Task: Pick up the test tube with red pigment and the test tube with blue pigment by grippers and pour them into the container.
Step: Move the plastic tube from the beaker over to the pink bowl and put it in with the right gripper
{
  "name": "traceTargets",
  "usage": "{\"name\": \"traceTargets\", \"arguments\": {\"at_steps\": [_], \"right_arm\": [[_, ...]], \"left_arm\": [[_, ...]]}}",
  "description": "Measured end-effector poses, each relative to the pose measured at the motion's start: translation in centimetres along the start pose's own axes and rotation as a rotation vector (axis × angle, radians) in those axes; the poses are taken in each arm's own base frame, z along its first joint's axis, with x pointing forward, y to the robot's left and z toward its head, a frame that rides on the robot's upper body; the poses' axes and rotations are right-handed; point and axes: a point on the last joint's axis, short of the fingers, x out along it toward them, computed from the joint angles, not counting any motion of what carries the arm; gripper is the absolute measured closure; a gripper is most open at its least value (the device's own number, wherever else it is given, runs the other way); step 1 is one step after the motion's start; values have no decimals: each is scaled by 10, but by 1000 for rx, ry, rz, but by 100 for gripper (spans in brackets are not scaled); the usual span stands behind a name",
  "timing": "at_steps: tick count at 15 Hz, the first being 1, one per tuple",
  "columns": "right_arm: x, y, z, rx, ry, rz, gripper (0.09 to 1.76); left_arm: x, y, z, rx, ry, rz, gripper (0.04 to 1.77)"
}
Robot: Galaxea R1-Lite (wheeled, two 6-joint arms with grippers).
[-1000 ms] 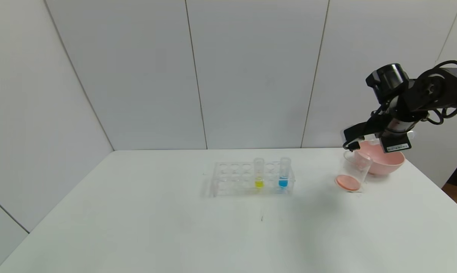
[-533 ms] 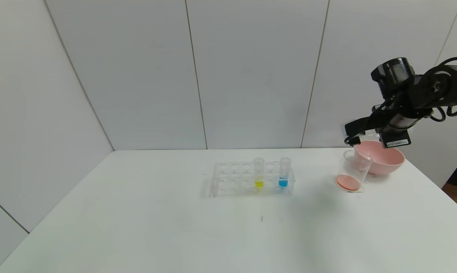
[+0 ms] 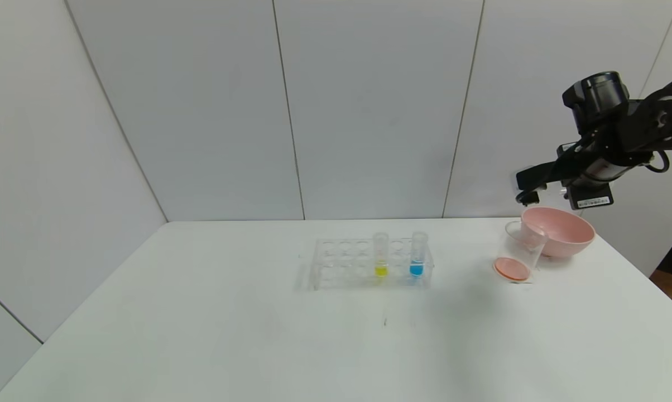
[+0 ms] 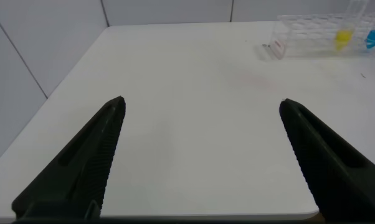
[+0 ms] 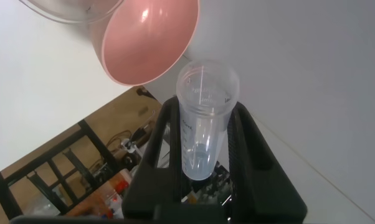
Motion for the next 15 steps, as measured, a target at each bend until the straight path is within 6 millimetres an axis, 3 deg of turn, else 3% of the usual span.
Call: {"name": "traceTargets", "arguments": {"at_steps": [6,10,15], "right_arm": [[-2,-1,-1,3,-6,-6,135],[-14,-5,-11,61,-108,-31,135],[-35,-14,-23,435,-320,-60,135]], "left_arm": [[0,0,0,0,0,0,5],[0,0,0,0,0,0,5],[0,0,0,0,0,0,5]]}}
